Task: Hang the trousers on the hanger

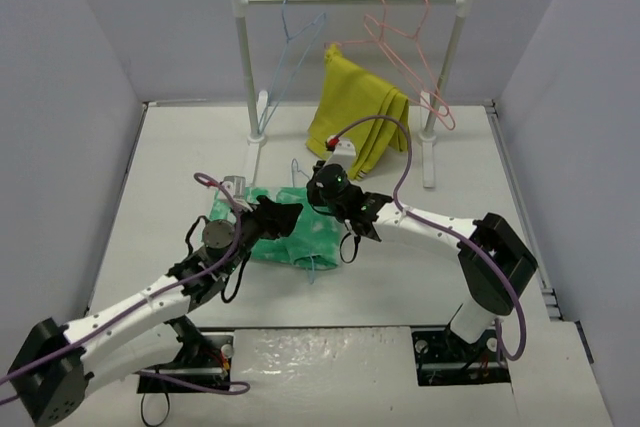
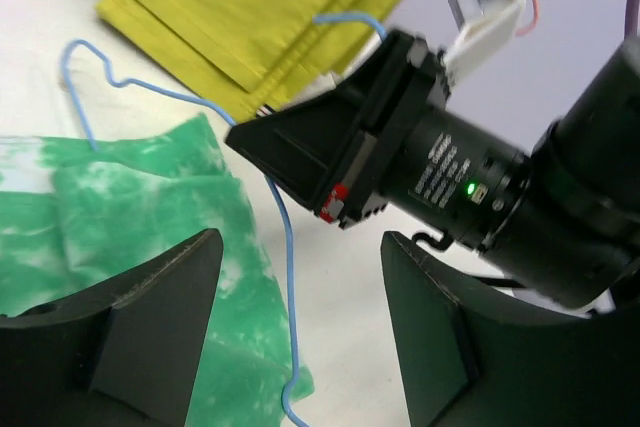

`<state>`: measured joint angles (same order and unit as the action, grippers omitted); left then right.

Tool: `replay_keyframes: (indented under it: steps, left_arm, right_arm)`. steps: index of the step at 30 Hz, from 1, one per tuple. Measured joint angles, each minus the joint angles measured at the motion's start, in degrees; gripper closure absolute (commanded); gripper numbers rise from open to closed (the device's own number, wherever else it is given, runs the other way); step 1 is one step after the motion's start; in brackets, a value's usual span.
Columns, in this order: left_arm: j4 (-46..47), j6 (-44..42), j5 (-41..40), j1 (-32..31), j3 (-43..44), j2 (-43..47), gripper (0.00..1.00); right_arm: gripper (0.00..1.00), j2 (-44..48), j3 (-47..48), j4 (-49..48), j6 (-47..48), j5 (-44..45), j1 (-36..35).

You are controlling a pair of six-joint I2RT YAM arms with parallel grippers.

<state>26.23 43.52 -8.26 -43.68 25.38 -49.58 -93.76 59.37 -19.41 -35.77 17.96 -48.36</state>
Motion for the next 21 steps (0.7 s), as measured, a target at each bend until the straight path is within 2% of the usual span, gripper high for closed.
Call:
replay_keyframes:
  steps: [5, 12, 21]
  left_arm:
    - [-12.6, 4.0, -4.9, 0.0, 2.4, 1.5, 0.38]
    - [-25.4, 11.3, -2.7, 0.5, 4.2, -10.0, 0.37]
    - [-27.0, 13.1, 1.9, 3.7, 6.3, -13.0, 0.4]
  right_arm:
    - [1.0, -0.3, 0.0, -0.1, 0.2, -0.1, 0.0]
    - [1.0, -0.6, -0.1, -0.1, 0.9, -0.1, 0.0]
    - [1.0, -0.6, -0.7, -0.6, 1.3, -0.2, 0.0]
